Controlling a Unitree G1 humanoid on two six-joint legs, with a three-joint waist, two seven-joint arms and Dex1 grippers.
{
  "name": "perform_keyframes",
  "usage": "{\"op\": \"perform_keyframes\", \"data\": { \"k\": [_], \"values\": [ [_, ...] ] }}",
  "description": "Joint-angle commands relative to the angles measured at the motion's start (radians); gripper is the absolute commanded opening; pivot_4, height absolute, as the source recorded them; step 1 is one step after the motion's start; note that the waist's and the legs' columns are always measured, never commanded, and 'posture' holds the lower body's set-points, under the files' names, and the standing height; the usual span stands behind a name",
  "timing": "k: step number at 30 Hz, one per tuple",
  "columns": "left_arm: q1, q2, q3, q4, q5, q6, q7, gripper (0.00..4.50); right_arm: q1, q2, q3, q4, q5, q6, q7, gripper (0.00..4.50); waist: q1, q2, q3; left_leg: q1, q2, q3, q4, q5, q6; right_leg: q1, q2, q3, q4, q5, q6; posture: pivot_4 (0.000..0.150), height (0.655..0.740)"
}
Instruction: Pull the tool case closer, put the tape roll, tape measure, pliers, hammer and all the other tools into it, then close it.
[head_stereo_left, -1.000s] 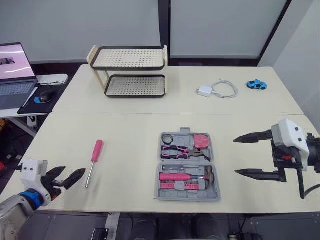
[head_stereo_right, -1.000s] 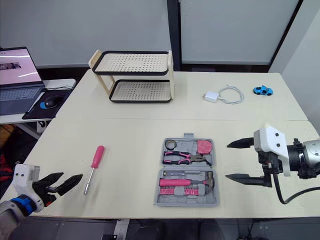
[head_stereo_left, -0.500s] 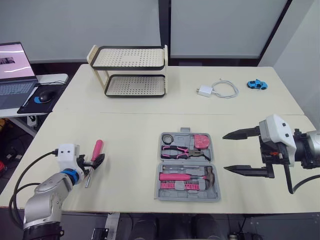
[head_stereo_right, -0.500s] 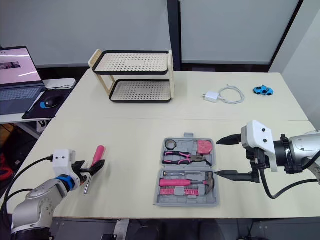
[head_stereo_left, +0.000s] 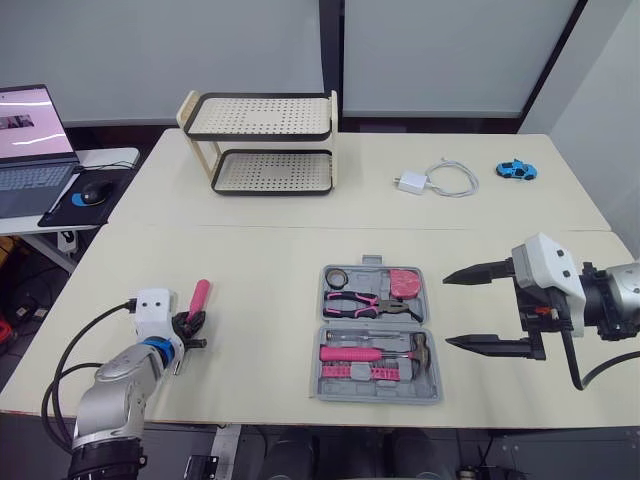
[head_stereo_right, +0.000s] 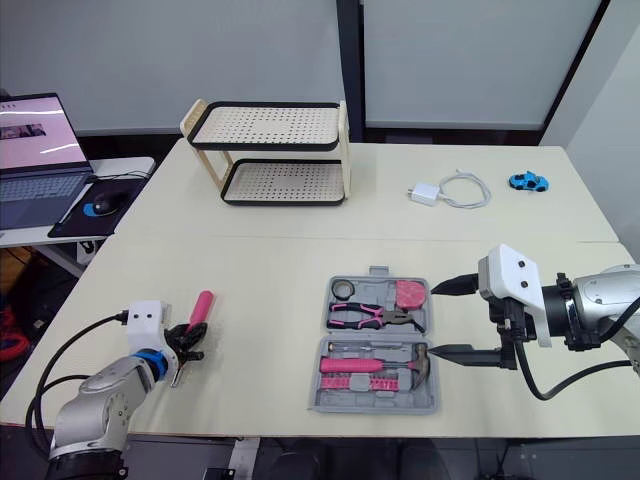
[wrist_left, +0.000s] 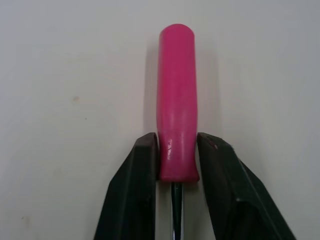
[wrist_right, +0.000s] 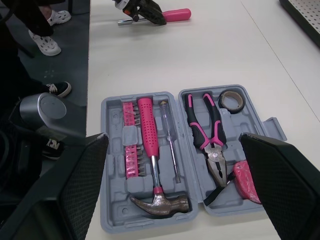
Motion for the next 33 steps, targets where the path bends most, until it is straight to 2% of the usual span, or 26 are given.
{"op": "perform_keyframes", "data": {
  "k": [1, 6, 13, 22, 33],
  "values": [
    [0.035, -0.005, -0.017, -0.046, -0.007, 0.013, -0.022, 0.56, 0.003, -0.008, -0.041, -0.029, 0.012, -0.006, -0.005, 4.5, 0.0, 0.0, 0.0, 0.0, 0.0, 0.0, 0.0, 0.0, 0.0, 0.0, 0.0, 0.0, 0.0, 0.0, 0.0, 0.15, 0.74],
    [0.089, -0.043, -0.034, -0.258, -0.044, 0.111, 0.008, 0.56, 0.031, -0.012, -0.065, -0.038, 0.009, -0.005, -0.009, 4.5, 0.0, -0.001, 0.0, -0.001, 0.0, 0.0, 0.0, 0.0, 0.0, 0.0, 0.0, 0.0, -0.001, 0.0, 0.0, 0.15, 0.74],
    [0.142, -0.169, -0.149, -0.505, -0.049, 0.233, 0.107, 0.56, 0.04, -0.035, -0.079, -0.04, 0.02, 0.007, 0.007, 4.5, 0.002, -0.001, 0.001, -0.001, 0.0, 0.0, 0.0, 0.0, 0.0, 0.0, 0.0, 0.0, -0.001, 0.0, 0.0, 0.15, 0.74],
    [0.169, -0.267, -0.201, -0.582, 0.005, 0.268, 0.247, 0.56, 0.012, -0.051, -0.056, -0.016, 0.017, 0.008, 0.04, 4.5, 0.002, -0.002, 0.001, -0.001, 0.0, 0.0, 0.0, 0.0, 0.0, 0.001, 0.001, 0.0, -0.001, 0.0, 0.0, 0.15, 0.74],
    [0.208, -0.273, -0.237, -0.587, 0.014, 0.269, 0.253, 0.56, 0.001, -0.05, -0.039, -0.008, 0.004, 0.003, 0.06, 4.5, 0.006, -0.002, 0.001, -0.001, 0.0, 0.0, 0.0, 0.0, 0.0, 0.001, 0.001, 0.0, -0.002, 0.0, 0.0, 0.15, 0.74]
  ]
}}
